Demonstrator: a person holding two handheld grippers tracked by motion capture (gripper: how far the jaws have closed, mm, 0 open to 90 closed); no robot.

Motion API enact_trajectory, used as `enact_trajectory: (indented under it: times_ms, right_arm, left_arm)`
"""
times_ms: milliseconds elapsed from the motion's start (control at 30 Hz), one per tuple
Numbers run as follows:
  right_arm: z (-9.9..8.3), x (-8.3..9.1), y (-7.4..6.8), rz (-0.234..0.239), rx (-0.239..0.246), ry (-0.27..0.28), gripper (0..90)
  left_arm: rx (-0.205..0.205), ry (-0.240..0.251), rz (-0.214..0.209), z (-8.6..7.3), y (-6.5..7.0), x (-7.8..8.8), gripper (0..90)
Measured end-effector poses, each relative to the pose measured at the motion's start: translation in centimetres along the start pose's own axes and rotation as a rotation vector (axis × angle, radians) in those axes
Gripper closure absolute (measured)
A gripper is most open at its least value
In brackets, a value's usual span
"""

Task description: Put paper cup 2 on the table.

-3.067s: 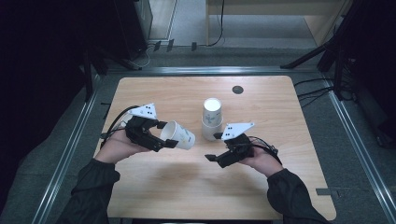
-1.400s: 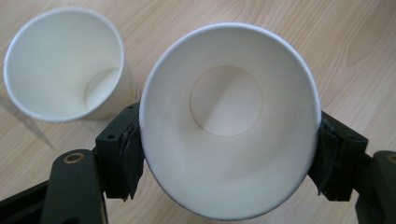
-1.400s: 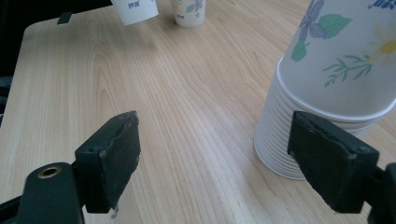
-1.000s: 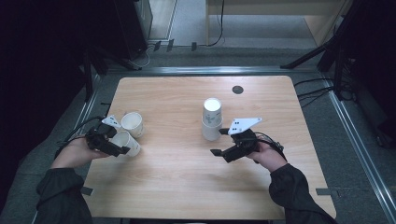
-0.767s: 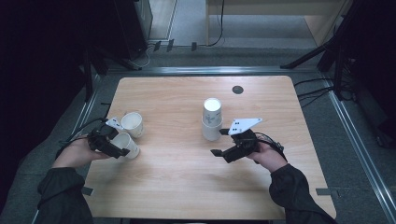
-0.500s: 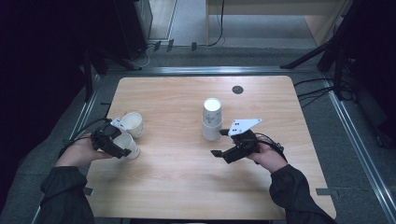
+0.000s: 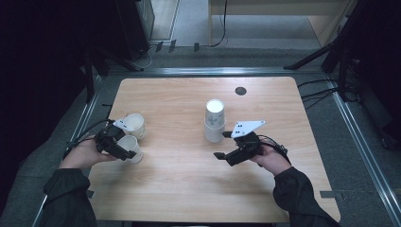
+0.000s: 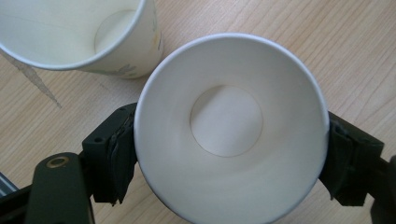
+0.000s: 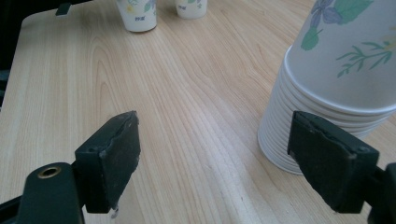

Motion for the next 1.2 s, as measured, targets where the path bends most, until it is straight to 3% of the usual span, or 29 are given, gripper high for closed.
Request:
enact_trajectory:
  times_ms: [567, 833, 1100, 1200]
  right_arm:
    - [0.0, 0.0, 0.0, -0.002, 0.003, -0.001, 17.5]
    - [0.0, 0.0, 0.0, 0.001, 0.003, 0.001, 17.5]
    - [0.0, 0.1, 0.1, 0.001, 0.003, 0.001, 17.5]
    - [0.0, 0.1, 0.0, 0.001, 0.003, -0.001, 17.6]
  left_arm:
    - [0.002, 0.037, -0.060, 0.1, 0.4, 0.3, 15.4]
    - [0.022, 0.103, -0.084, 0.1, 0.2, 1.4, 13.7]
    - [0.043, 0.166, -0.089, 0.2, 0.2, 3.1, 13.7]
    - [0.048, 0.169, -0.075, 0.4, 0.3, 3.9, 13.7]
Point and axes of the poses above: each handheld gripper's, and its own axes: x roughly backward along the jaws, z roughly out of its top, y roughly to its right, the point moved 4 cm from there along -x, roughly forward along the jaws, and after that the axes turned 3 degrees about -z, right-handed, at the moved point
